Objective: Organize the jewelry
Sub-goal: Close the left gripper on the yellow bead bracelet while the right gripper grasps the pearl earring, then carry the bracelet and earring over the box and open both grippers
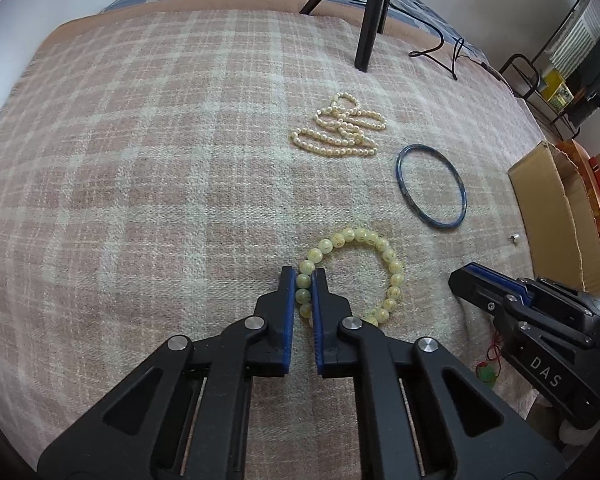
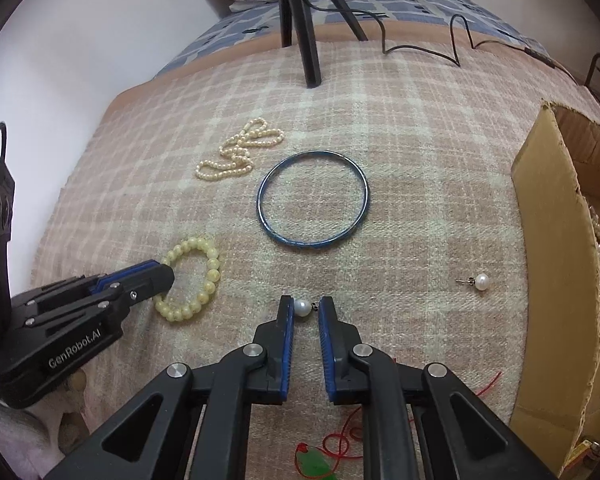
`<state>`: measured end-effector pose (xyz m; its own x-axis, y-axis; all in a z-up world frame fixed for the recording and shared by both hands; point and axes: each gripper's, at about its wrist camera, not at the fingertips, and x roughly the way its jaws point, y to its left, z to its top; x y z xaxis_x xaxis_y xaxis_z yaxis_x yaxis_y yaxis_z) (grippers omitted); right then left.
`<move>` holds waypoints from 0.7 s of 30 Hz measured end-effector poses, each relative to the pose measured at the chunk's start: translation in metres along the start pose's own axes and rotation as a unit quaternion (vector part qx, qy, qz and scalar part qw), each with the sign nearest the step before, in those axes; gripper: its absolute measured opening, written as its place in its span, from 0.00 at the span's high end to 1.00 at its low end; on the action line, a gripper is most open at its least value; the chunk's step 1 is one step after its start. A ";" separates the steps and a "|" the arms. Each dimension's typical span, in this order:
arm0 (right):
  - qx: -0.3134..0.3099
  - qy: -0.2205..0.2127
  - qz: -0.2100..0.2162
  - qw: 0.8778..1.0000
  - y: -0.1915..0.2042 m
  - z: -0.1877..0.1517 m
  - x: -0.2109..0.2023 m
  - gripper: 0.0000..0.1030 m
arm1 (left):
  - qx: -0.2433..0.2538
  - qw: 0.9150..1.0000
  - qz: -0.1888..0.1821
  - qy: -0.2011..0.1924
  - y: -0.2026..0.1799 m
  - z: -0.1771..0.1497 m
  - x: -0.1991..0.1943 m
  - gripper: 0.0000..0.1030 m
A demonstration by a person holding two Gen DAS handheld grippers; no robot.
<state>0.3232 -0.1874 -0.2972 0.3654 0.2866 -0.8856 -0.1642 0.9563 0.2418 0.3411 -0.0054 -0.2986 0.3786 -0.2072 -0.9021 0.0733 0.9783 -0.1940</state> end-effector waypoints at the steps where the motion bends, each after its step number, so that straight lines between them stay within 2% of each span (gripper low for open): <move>1: -0.002 0.000 0.001 1.000 0.000 0.000 0.000 0.90 | -0.003 1.000 -0.003 0.000 0.002 0.000 -0.001 0.95; 8: -0.011 -0.003 -0.001 1.000 -0.004 -0.010 -0.011 0.90 | -0.025 0.999 -0.022 -0.011 0.009 0.002 -0.017 0.95; 10: -0.009 -0.005 0.005 1.000 -0.004 -0.010 -0.016 0.91 | -0.026 0.999 -0.028 -0.019 0.008 0.004 -0.024 0.95; 11: -0.009 -0.007 0.008 1.000 -0.005 -0.010 -0.020 0.95 | -0.024 0.999 -0.030 -0.023 0.006 0.004 -0.028 0.95; 15: -0.015 -0.023 0.008 1.000 -0.006 -0.012 -0.037 0.95 | -0.016 0.998 -0.034 -0.041 0.001 0.005 -0.044 0.95; 21: 0.012 -0.033 0.020 0.999 -0.024 -0.017 -0.052 0.95 | -0.023 0.997 -0.043 -0.057 0.001 0.007 -0.058 0.95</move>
<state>0.2930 -0.2262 -0.2640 0.4191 0.3275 -0.8468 -0.1587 0.9447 0.2869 0.3260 0.0078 -0.2438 0.4751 -0.2861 -0.8321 0.0695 0.9549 -0.2886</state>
